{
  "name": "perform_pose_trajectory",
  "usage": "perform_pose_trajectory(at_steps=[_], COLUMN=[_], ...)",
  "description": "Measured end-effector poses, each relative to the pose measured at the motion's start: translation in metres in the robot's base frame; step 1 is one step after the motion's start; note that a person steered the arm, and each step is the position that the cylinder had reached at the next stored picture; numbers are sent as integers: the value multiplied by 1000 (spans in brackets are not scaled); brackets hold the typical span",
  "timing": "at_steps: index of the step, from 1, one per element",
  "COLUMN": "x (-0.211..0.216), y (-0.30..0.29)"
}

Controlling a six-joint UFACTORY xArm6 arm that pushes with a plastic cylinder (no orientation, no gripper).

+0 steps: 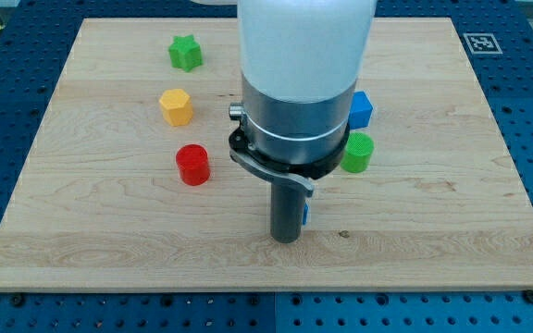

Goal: Move the red star a bit down

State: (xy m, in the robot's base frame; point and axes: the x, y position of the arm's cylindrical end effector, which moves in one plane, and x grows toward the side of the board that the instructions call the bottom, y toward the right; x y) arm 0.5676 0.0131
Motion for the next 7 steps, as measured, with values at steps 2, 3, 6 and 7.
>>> perform_pose_trajectory(at_steps=[2, 3, 6, 7], x=[-27, -10, -88, -167], y=[0, 18, 193, 193])
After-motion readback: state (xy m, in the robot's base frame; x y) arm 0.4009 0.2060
